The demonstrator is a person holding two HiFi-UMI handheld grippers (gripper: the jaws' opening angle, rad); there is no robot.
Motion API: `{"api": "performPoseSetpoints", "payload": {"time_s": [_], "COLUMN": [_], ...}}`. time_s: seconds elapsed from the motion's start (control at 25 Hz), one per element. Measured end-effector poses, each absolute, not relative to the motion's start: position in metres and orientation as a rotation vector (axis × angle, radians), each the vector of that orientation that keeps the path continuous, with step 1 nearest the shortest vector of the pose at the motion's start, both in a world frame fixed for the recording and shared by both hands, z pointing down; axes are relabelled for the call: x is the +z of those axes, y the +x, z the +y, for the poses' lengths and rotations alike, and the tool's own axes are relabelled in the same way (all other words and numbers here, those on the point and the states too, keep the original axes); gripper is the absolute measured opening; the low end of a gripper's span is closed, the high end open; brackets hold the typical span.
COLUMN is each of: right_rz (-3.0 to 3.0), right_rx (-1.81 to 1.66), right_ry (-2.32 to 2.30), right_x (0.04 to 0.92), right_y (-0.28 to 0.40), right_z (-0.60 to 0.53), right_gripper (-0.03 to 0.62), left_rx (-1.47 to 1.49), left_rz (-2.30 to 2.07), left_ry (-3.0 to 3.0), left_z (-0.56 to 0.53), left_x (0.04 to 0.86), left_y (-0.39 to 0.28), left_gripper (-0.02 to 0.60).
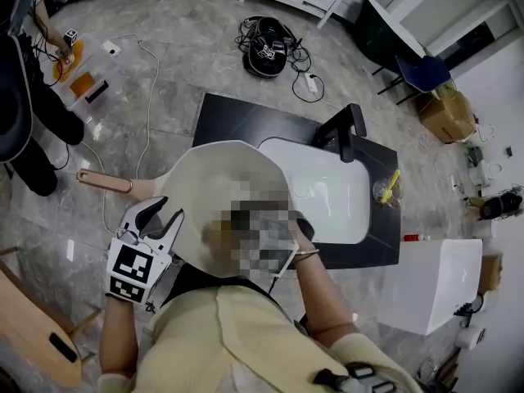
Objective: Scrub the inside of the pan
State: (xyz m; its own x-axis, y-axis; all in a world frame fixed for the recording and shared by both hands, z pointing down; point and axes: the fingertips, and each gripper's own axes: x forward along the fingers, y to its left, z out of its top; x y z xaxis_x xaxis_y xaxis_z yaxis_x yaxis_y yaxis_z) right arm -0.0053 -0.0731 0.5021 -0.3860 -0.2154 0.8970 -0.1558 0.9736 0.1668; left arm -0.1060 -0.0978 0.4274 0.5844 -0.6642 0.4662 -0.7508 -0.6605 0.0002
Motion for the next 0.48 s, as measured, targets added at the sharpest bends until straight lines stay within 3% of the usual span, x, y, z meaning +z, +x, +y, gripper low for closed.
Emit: {"api": "performPoseSetpoints", "payload": {"time_s": [0.48], "right_rz": [-2.110], "right_rx": [0.076], "right_ry": [0.606], "right_x": [0.469], "right_y": [0.001], "right_z": [-0.103], "right_gripper": [0.044], "left_rx": [0.333], "left_rz": [-1.043], "left_ry": [2.476], "left_z": [-0.099], "left_x": [0.410], "left_y": [-0.105], "left_gripper": [0.138]}}
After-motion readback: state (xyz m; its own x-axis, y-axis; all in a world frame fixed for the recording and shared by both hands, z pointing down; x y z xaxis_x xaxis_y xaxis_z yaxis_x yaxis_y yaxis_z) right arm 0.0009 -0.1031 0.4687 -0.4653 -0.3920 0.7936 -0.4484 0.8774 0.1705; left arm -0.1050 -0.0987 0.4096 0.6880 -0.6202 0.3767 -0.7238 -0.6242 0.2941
